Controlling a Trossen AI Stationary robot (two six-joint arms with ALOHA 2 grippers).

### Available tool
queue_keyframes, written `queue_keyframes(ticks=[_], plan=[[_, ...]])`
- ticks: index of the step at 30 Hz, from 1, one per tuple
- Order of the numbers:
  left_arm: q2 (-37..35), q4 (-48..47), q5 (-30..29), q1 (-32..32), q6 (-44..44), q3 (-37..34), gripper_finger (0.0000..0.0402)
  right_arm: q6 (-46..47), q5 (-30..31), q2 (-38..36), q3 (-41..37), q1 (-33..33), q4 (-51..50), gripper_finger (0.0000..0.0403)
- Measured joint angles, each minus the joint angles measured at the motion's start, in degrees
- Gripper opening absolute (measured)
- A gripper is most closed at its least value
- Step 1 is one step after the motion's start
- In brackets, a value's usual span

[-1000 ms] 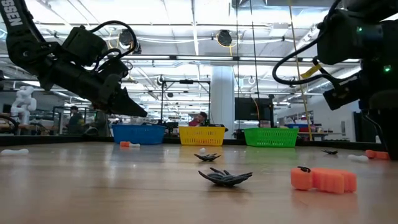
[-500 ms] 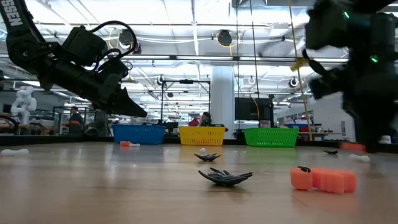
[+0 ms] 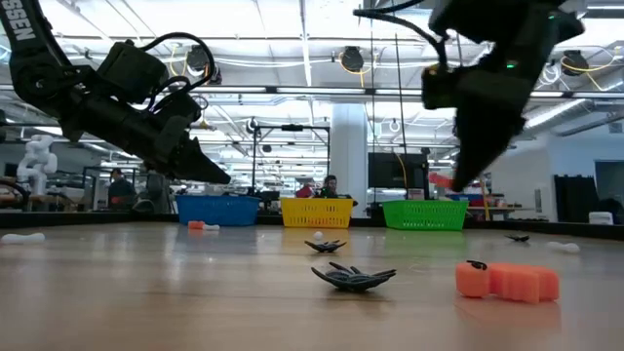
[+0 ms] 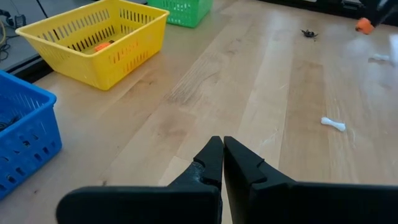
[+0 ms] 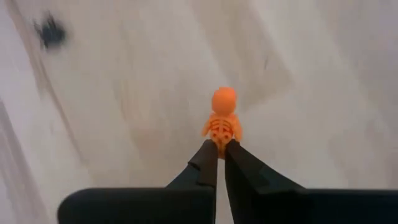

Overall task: Sort Halloween decoration
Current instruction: Put the orange skeleton toy into the yellow bin

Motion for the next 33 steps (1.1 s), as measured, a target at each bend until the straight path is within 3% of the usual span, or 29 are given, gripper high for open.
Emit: queue_keyframes(ticks=[7,13,20,26,33], plan=[[0.1,0.3,0.0,-1.2,0.0,0.0,0.0005,-10.2,1.2,0.0,0.3,-11.9,10.9,0.0004],[0.1,0.5,-0.6,-1.3,0.0,0.0,0.0005,-19.3,0.5,2.7,7.0,-23.9,11.6,0.0004],[0.1,0.7,-1.0,-1.3,0.0,0.0,0.0005,-31.0,-5.2,13.0,21.3,-33.9,9.1,0.0004],[0.1,0.7,-1.0,-1.3,0.1,0.0,0.0005,-38.7,-5.5,24.2,33.7,-39.4,5.0,0.0004],[0.1,0.7,-1.0,-1.3,0.1,0.0,0.0005,-42.0,-11.4,33.5,40.7,-44.2,5.0,0.0004]])
